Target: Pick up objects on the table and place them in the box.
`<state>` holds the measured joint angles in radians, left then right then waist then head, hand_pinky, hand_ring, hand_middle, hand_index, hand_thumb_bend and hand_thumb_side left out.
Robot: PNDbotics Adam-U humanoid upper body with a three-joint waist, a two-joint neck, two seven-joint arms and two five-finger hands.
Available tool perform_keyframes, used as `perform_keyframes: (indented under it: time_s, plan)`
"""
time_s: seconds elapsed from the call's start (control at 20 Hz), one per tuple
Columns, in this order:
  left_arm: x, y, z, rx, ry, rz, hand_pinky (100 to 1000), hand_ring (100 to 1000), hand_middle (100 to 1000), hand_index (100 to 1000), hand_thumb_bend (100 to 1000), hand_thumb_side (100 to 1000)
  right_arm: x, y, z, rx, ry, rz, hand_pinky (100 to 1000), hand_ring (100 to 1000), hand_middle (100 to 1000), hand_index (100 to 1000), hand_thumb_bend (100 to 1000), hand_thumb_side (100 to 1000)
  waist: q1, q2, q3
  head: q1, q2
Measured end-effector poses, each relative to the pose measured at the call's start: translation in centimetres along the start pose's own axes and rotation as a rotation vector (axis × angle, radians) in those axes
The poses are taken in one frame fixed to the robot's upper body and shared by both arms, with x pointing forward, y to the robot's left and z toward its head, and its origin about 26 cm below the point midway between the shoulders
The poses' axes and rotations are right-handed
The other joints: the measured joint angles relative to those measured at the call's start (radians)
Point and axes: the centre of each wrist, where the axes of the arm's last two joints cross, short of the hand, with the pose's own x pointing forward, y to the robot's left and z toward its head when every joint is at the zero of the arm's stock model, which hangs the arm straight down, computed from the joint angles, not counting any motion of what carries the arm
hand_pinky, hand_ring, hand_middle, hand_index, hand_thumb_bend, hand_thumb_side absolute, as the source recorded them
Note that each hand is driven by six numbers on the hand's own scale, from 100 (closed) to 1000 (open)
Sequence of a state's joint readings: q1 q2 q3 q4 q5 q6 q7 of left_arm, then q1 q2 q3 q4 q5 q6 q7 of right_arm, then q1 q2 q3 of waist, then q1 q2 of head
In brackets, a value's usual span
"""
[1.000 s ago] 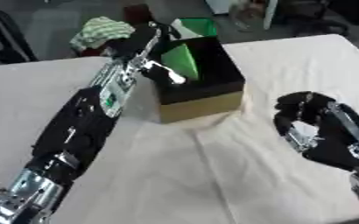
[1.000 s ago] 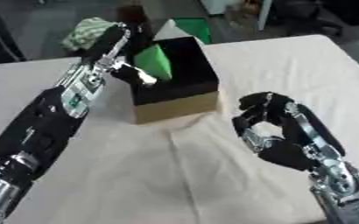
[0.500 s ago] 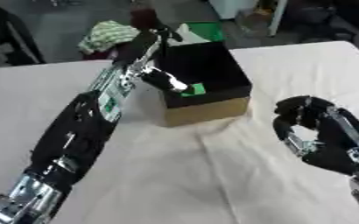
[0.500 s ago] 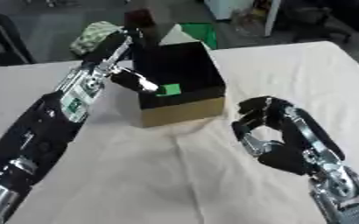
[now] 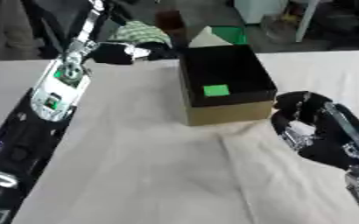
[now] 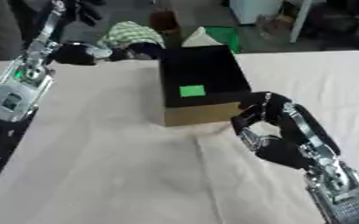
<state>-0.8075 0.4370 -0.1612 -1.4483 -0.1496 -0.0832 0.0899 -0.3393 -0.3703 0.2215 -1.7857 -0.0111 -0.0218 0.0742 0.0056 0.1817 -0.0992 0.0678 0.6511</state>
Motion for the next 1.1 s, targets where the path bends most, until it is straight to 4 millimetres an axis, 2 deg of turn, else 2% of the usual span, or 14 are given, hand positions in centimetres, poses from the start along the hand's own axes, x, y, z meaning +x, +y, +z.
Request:
perform_keyframes:
  time_s: [0.2, 0.4, 0.6, 0.65, 0.7, 1.1]
  plan:
    - [1.1, 1.5, 3.1, 0.034, 0.004, 0.072, 611, 624, 675, 735, 965, 378, -0.1, -0.3, 0.2, -0.022, 0.005, 0.005, 601, 630, 631, 753, 269, 290, -0.006, 0.000, 0.023, -0.003, 0.008]
    - [1.2, 1.7, 6.3, 0.072, 0.049, 0.130, 600, 616, 665, 716, 916, 419, -0.3, -0.4, 0.4, -0.053, 0.011, 0.005, 597, 625, 624, 764, 264, 289, -0.009, 0.000, 0.038, -0.006, 0.028]
    - [0.4, 0.6, 9.2, 0.139, 0.118, 0.196, 597, 617, 667, 715, 897, 442, -0.5, -0.7, 0.7, -0.097, 0.017, 0.004, 597, 625, 627, 765, 263, 292, -0.010, 0.005, 0.056, -0.008, 0.050]
    - [0.1, 0.3, 9.9, 0.154, 0.136, 0.209, 597, 618, 668, 716, 894, 446, -0.5, -0.7, 0.7, -0.106, 0.016, 0.003, 597, 625, 628, 765, 238, 293, -0.011, 0.007, 0.057, -0.008, 0.055]
    - [-0.1, 0.0, 10.4, 0.166, 0.152, 0.220, 597, 619, 668, 715, 889, 450, -0.5, -0.7, 0.7, -0.115, 0.016, 0.001, 596, 626, 627, 765, 261, 299, -0.012, 0.008, 0.057, -0.009, 0.062]
    - [-1.5, -1.1, 13.6, 0.198, 0.213, 0.244, 593, 615, 664, 712, 864, 480, -0.7, -0.9, 1.0, -0.186, 0.014, -0.020, 594, 627, 632, 759, 258, 309, -0.007, 0.020, 0.059, -0.021, 0.078]
